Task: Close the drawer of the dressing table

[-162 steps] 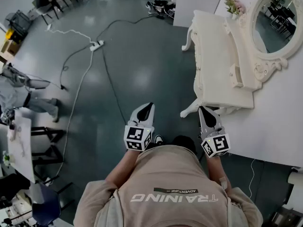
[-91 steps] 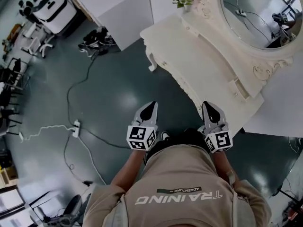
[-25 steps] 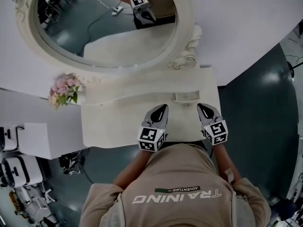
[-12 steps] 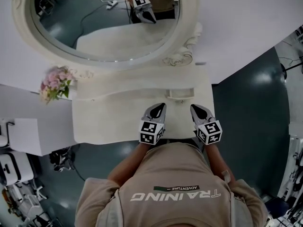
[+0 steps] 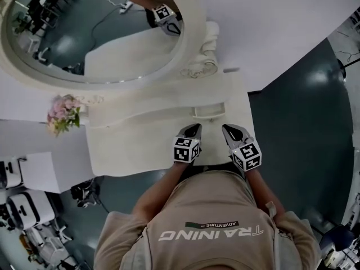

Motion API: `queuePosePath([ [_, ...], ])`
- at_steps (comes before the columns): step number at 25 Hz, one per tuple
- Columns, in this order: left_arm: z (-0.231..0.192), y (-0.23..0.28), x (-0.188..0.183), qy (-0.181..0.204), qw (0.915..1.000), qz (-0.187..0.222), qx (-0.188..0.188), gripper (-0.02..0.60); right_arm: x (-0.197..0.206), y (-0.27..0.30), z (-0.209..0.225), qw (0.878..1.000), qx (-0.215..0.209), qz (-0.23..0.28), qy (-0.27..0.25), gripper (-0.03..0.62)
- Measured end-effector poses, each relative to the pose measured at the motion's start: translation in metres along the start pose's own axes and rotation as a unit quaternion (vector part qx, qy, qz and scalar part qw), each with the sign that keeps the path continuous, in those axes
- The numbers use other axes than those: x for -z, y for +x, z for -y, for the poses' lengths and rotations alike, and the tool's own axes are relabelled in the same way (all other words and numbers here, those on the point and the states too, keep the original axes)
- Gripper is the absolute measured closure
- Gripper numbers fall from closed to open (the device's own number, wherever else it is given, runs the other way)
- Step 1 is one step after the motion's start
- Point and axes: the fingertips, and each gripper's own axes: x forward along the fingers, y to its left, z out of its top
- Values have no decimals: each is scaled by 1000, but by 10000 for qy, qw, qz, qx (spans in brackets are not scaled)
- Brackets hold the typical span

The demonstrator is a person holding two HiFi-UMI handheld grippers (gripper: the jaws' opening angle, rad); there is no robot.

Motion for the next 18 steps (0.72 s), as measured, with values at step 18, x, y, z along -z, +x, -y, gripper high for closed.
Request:
queuePosePath([
  [18, -3, 59, 22, -772, 9949, -650, 16, 563, 2, 11, 28, 9992, -279, -200, -220, 592],
])
